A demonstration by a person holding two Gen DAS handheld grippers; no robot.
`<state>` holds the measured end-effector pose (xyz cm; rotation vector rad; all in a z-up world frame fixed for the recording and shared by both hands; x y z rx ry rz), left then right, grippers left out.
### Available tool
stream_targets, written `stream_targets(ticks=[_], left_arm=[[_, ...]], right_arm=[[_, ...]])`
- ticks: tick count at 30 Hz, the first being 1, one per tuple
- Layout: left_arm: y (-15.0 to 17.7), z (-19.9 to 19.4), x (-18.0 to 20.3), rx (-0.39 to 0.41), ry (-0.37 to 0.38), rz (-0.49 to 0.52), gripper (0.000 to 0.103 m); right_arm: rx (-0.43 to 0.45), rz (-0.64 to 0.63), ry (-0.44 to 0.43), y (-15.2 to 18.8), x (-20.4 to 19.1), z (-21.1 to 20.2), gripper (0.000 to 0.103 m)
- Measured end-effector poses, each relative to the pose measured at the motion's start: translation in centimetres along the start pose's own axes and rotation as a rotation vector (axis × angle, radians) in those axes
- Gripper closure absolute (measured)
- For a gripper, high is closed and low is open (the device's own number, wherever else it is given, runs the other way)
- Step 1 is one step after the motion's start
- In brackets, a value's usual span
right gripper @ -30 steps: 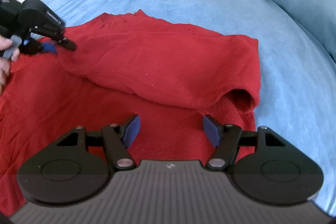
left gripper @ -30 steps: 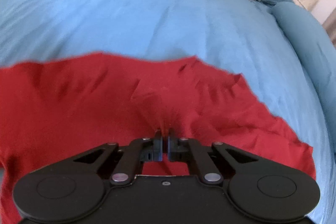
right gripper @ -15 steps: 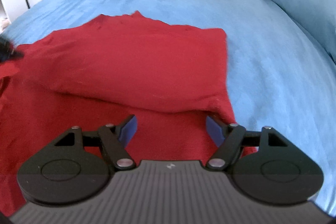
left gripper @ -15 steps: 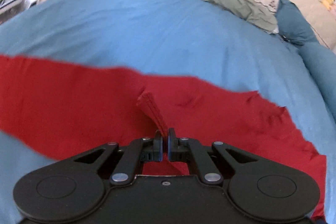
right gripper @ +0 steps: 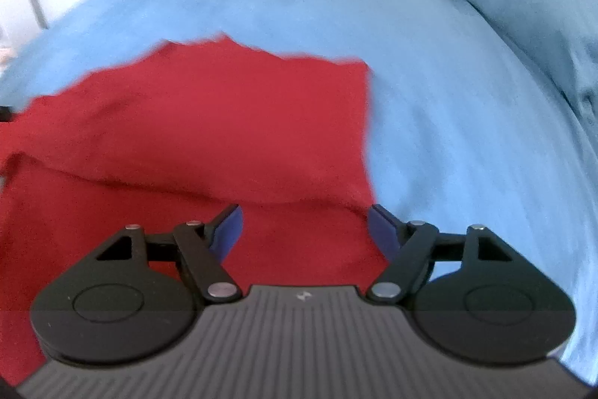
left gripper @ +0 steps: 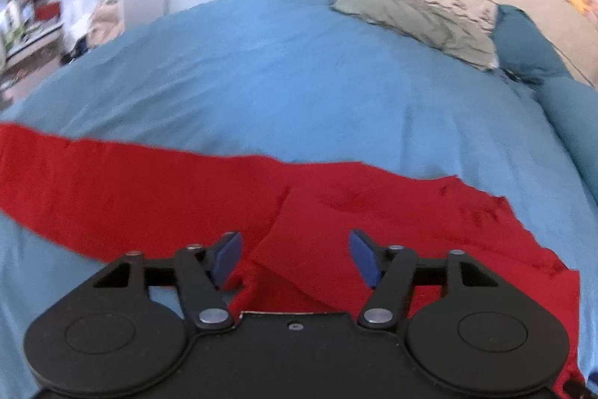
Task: Fold small clothes
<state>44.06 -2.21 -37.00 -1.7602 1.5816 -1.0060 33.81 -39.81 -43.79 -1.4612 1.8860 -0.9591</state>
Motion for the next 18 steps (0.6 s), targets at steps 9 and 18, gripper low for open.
stream_targets(ticks=[9,18], left_arm=[[2.7,3.8,3.7,-0.041,0.094,0.155,0.022],[5.8,3.7,3.5,-0.117,0.086,0.134,0.022]], right_arm=[[0.038,0.019,0.018,0.3,-1.1,5.2,0.004],[0.036,0.067,0.056,1.9,3.7,3.6,0.0]])
Point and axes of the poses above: each gripper's, at about its wrist camera, not at the fingertips, and z roughly the way its jaws point, x to its right, y to its underside, the point moved 5 cm from there along z, roughly the way its jaws point, and after that the axes turned 12 degrees about x, right-handed, at the moved point
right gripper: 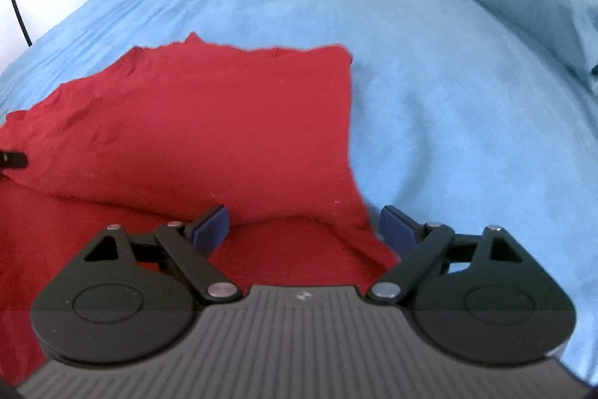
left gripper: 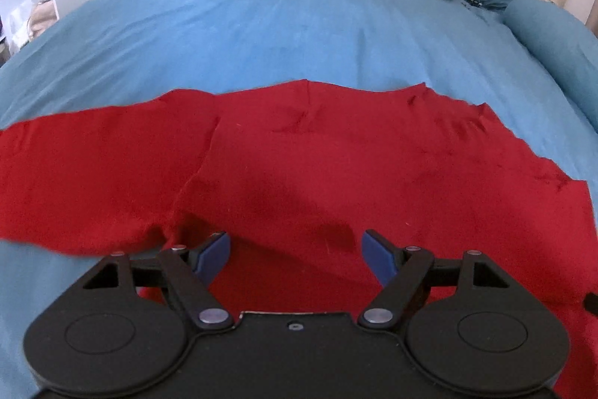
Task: Fold small clothes
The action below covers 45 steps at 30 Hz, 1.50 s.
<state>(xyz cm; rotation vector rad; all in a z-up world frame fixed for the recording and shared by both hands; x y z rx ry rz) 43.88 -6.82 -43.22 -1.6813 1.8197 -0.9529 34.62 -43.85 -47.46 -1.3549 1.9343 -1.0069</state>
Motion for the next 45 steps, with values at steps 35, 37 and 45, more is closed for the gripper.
stream_targets(ticks=[35,37,45], left_arm=[[0.2,-7.2,-35.7,0.153,-0.32,-0.63,0.027],[0.5,-6.6,-36.7,0.178,-0.309,-0.644,0.028],[-0.3,-6.4,-38.6,0.253,-0.362,-0.639,0.053]], right_arm=[[-0.09,-0.253,-0.354,-0.1,-29.1,-5.1,0.0],[-0.094,-0.245,-0.357,0.7,-30.6,-4.3,0.0],[-0.087,-0.211,-0.344,1.7,-32.9,-2.2,0.0]])
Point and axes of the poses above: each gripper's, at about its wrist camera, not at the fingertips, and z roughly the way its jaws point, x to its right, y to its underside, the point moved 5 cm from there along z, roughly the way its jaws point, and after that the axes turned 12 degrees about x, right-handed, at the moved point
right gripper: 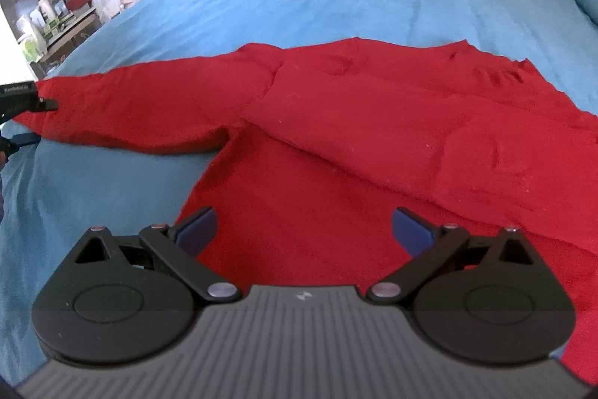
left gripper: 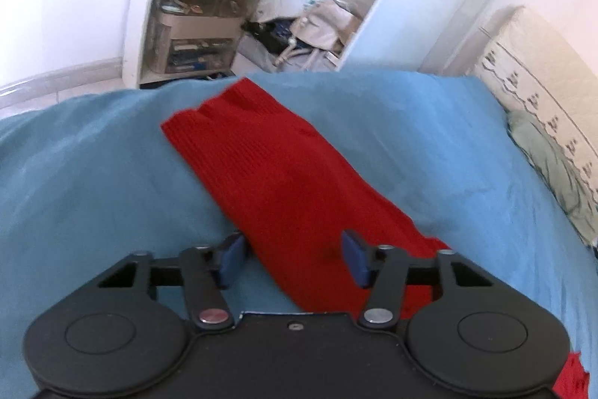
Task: Fold small clothes
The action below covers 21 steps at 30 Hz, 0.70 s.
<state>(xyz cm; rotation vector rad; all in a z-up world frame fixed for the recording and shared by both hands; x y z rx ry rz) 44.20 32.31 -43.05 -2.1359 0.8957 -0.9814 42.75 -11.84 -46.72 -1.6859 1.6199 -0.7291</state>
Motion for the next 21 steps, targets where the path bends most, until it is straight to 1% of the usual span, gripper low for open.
stream_targets(ticks=[2,3,5,6,8,9,14,16,19,21], left_arm=[[-0.5,0.4,-0.6,0.003,-0.018,-0.018,0.069],[-0.8,0.6,-0.9,0.002,-0.024,-0.026,0.074],[-1.2,1.0,-1.3,-0.006,-0.028,-0.043,0.092],[-1.5,1.2,-1.5,-0.012,-0.026,-0.05,0.095],[-1.8,1.0,-1.1,-0.017,-0.02,-0.033,0.097],[-2.1,0.5,-0.5,-0.011,-0.016,-0.005,0.098],[-3.4,-2.6,3.7,0.052,0.035,0.087,0.098],[-3.5,-3.9,6.6,0.068,0.084,0.133,0.098],[-3.0,-6.3,12.5,0.078,0.193,0.219,0.098],[-2.1,-8.2,17.2,0.078,0.273,0.288,0.098]], right_arm=[[0.007,0.009,0.001,-0.2,0.0,0.1,0.0],[0.011,0.014,0.002,-0.4,0.0,0.2,0.0],[0.02,0.019,0.004,-0.8,0.1,0.2,0.0],[0.026,0.021,0.006,-0.9,0.2,0.2,0.0],[0.035,0.017,0.014,-1.2,0.5,0.1,0.0],[0.039,0.013,0.019,-1.3,0.7,0.1,0.0],[0.05,0.022,0.048,-1.7,2.0,-0.2,0.0],[0.057,0.039,0.056,-2.0,2.8,-0.6,0.0],[0.072,0.063,0.073,-2.6,4.3,-1.5,0.0],[0.079,0.083,0.087,-3.1,5.7,-2.3,0.0]])
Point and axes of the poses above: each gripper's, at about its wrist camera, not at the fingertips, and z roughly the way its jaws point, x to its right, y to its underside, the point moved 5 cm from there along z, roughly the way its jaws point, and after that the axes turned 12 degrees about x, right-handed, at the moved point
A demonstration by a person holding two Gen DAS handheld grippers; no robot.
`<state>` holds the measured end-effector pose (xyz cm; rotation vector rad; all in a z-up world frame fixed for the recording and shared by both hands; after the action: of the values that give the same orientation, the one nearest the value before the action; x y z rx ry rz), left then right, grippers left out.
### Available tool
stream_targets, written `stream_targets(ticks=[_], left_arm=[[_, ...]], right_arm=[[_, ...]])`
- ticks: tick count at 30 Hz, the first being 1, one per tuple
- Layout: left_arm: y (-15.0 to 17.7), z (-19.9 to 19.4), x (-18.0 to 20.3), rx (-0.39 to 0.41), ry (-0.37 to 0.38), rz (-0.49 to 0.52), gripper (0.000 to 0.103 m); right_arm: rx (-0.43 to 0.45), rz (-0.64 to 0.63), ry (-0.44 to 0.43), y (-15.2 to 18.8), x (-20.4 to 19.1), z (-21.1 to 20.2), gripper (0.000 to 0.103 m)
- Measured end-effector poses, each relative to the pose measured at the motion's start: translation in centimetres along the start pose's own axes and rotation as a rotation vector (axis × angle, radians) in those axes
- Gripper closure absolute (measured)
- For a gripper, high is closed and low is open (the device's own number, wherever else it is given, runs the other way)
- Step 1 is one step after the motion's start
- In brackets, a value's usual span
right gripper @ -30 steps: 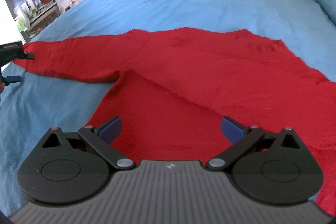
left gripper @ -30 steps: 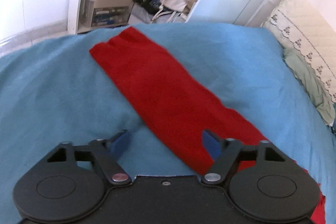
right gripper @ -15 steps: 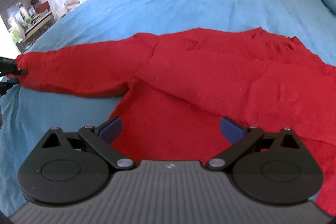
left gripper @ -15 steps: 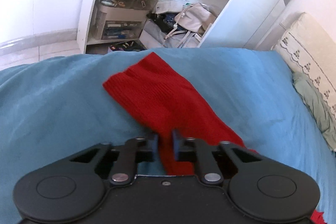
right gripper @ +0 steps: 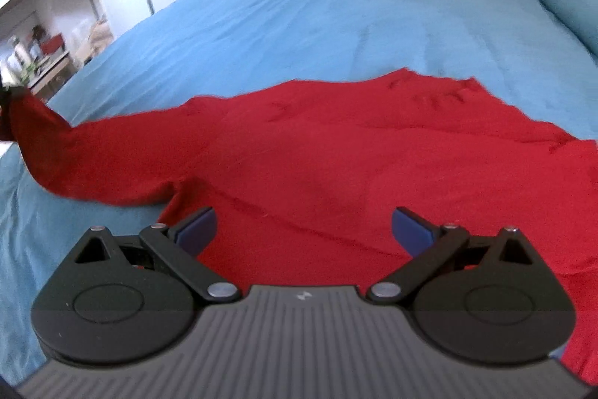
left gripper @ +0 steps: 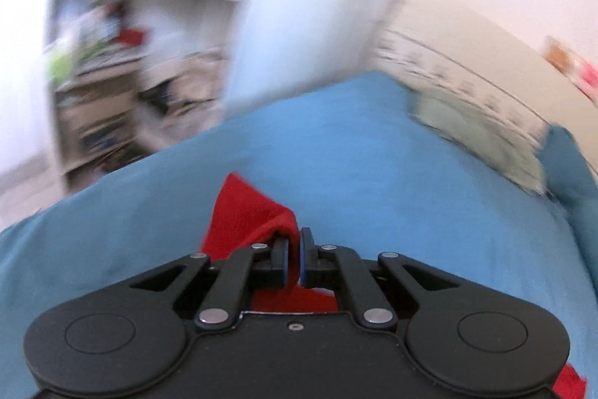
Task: Fold small clothes
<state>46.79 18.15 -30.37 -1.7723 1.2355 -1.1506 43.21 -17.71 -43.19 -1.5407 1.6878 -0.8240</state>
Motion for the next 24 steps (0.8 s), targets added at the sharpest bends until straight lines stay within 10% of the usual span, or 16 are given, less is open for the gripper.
stream_targets(ticks=[5,12,21,24], left_arm=[[2.0,-0.7,13.4,-0.054,0.247,0.114,0.098],[14.2,0.0,27.4,-0.283,0.465,0.256,0.098],[23.5,0.5,30.0,-0.451,0.443,0.362,0.096],[22.2,-0.5,29.1,-0.433,0.462,0.357,0.069]], right_arm=[[0.015,0.022,0.069,-1.3,4.3,-2.0,0.0],[0.012,0.065,0.179,-0.7,12.6,-5.2,0.0],[-0.027,0.084,0.213,2.3,19.1,-5.7,0.0],[-0.02,0.087,0.207,2.0,19.8,-5.5,0.0]])
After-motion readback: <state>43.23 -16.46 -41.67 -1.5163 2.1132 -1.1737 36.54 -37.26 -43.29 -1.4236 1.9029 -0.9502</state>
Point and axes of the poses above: each gripper's, at about its wrist camera, not at the fingertips, and z roughly the way its jaws point, x to its right, y to its underside, the point moved 5 cm from there along z, roughly the way its jaws point, and after that the axes turned 12 degrees about x, right-handed, at the moved point
